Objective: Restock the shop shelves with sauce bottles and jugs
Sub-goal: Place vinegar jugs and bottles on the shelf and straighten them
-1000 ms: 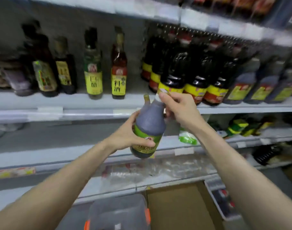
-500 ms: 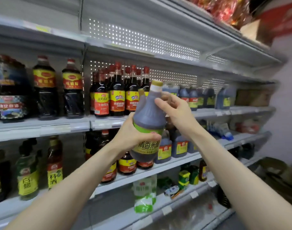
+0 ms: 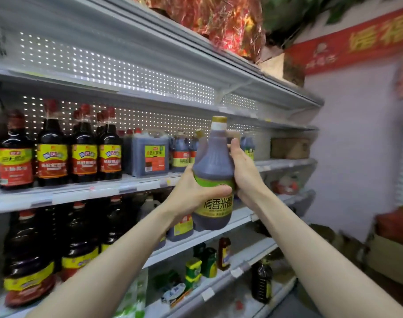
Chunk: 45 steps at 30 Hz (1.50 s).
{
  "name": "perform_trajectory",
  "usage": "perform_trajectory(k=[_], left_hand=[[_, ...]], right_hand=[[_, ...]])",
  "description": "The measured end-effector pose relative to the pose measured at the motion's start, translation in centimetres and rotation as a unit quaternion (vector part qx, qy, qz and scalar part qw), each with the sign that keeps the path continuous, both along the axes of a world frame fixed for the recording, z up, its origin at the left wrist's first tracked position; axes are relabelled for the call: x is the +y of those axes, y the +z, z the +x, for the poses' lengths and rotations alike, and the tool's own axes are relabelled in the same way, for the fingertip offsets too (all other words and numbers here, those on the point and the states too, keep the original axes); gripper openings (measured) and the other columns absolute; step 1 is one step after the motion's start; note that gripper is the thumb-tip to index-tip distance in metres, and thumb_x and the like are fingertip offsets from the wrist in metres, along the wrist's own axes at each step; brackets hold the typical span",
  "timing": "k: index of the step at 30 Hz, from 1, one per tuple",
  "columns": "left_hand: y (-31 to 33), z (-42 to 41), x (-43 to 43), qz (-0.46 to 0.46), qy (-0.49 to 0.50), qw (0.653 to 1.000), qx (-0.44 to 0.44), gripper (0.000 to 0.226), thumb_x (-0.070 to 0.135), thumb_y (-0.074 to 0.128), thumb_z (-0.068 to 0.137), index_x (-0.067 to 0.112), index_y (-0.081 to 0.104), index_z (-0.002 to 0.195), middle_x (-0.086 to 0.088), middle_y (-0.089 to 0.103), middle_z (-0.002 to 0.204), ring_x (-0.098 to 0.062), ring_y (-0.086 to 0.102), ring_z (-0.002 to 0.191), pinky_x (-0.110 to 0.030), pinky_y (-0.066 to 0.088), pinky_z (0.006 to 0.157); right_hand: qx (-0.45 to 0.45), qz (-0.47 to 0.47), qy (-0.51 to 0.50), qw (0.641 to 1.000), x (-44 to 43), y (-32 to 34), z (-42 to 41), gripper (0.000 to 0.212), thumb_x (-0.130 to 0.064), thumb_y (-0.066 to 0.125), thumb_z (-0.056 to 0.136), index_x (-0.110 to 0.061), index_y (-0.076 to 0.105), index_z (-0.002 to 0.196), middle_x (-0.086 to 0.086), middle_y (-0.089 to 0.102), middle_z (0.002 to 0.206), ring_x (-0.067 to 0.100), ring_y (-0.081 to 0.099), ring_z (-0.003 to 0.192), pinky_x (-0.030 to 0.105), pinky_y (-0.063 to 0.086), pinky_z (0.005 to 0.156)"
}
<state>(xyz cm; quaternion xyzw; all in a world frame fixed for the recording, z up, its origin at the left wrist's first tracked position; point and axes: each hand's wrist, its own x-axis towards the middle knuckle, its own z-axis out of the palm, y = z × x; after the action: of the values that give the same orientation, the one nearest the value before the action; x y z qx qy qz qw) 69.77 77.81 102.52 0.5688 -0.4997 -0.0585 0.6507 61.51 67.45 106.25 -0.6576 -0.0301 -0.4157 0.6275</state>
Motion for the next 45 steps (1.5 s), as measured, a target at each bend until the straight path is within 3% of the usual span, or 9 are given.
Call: perform_trajectory(k=[8, 13, 18, 22, 25, 31, 35, 42, 45], left_hand=[[-0.5, 3.3, -13.1, -0.006, -0.007, 1.0, -0.006, 0.084, 0.043, 0.083, 0.054, 0.014, 0.051, 0.126, -0.005, 0.07, 0.11, -0.016, 0.068, 0.1, -0.038, 0.056, 0.086], [-1.0, 8.3, -22.6, -0.014, -0.003, 1.0, -0.014, 0.034, 0.008, 0.075, 0.078, 0.027, 0.057, 0.098, 0.009, 0.073, 0.087, -0.002, 0.069, 0.082, -0.016, 0.053, 0.068], [0.1, 13.9, -31.8, -0.008, -0.009, 1.0, 0.017, 0.054, 0.013, 0.07, 0.082, 0.015, 0.042, 0.128, -0.004, 0.064, 0.113, -0.002, 0.064, 0.091, -0.012, 0.052, 0.065], [0.7, 17.6, -37.2, 0.017, -0.01, 1.0, 0.024, 0.077, 0.034, 0.071, 0.072, 0.016, 0.033, 0.136, -0.006, 0.06, 0.124, -0.012, 0.062, 0.105, -0.023, 0.054, 0.081], [0.7, 20.3, -40.2, 0.019, 0.014, 0.999, 0.032, 0.068, 0.025, 0.07, 0.079, 0.014, 0.033, 0.136, -0.006, 0.06, 0.124, -0.015, 0.062, 0.107, -0.023, 0.056, 0.079], [0.6, 24.3, -45.0, 0.005, 0.093, 0.995, 0.023, 0.069, 0.03, 0.073, 0.073, 0.013, 0.039, 0.131, -0.004, 0.063, 0.118, -0.011, 0.064, 0.101, -0.022, 0.055, 0.078], [1.4, 26.3, -48.7, -0.002, 0.122, 0.992, 0.036, 0.069, 0.033, 0.076, 0.068, 0.018, 0.042, 0.126, -0.005, 0.063, 0.117, -0.017, 0.064, 0.104, -0.036, 0.054, 0.088], [2.4, 30.7, -56.4, -0.034, 0.195, 0.979, 0.048, 0.058, 0.023, 0.076, 0.077, 0.018, 0.044, 0.126, 0.001, 0.065, 0.112, -0.008, 0.065, 0.098, -0.018, 0.054, 0.069], [2.8, 32.7, -59.0, -0.028, 0.221, 0.974, 0.053, 0.07, 0.032, 0.077, 0.068, 0.019, 0.044, 0.128, 0.0, 0.064, 0.115, -0.011, 0.064, 0.102, -0.024, 0.053, 0.076]], right_hand=[[-0.005, 0.0, -0.052, 0.999, -12.8, -0.4, 3.4, 0.035, -0.04, 0.04, 0.1, -0.018, 0.068, 0.097, -0.004, 0.074, 0.086, 0.008, 0.071, 0.081, 0.021, 0.056, 0.07], [0.016, -0.007, -0.055, 0.998, -22.2, -0.7, 8.6, 0.034, -0.043, 0.042, 0.1, -0.022, 0.067, 0.092, -0.003, 0.075, 0.084, 0.015, 0.07, 0.086, 0.029, 0.057, 0.077], [0.027, -0.007, -0.056, 0.998, -31.8, 0.6, 14.9, 0.033, -0.041, 0.043, 0.099, -0.019, 0.067, 0.09, -0.003, 0.074, 0.079, 0.012, 0.07, 0.078, 0.022, 0.056, 0.066], [0.034, 0.014, -0.031, 0.999, -38.0, 1.2, 18.8, 0.032, -0.039, 0.044, 0.099, -0.017, 0.067, 0.093, -0.001, 0.074, 0.081, 0.012, 0.071, 0.075, 0.023, 0.056, 0.063], [0.033, 0.013, -0.015, 0.999, -41.3, 1.1, 21.8, 0.033, -0.038, 0.043, 0.1, -0.017, 0.066, 0.088, -0.005, 0.073, 0.071, 0.007, 0.07, 0.067, 0.02, 0.054, 0.058], [0.042, 0.012, 0.034, 0.998, -46.8, 0.9, 26.9, 0.034, -0.04, 0.042, 0.1, -0.018, 0.067, 0.091, -0.002, 0.074, 0.081, 0.014, 0.07, 0.079, 0.03, 0.058, 0.074], [0.048, 0.008, 0.076, 0.996, -51.0, 1.8, 30.2, 0.041, -0.044, 0.04, 0.1, -0.013, 0.065, 0.107, 0.011, 0.073, 0.102, 0.026, 0.069, 0.095, 0.04, 0.056, 0.085], [0.04, -0.039, 0.134, 0.989, -59.0, 3.5, 35.9, 0.038, -0.043, 0.037, 0.101, -0.016, 0.062, 0.108, 0.01, 0.07, 0.108, 0.025, 0.067, 0.102, 0.039, 0.054, 0.089], [0.049, -0.048, 0.163, 0.984, -61.7, 3.9, 38.5, 0.036, -0.043, 0.037, 0.101, -0.018, 0.062, 0.105, 0.01, 0.069, 0.109, 0.025, 0.066, 0.103, 0.041, 0.053, 0.092]])
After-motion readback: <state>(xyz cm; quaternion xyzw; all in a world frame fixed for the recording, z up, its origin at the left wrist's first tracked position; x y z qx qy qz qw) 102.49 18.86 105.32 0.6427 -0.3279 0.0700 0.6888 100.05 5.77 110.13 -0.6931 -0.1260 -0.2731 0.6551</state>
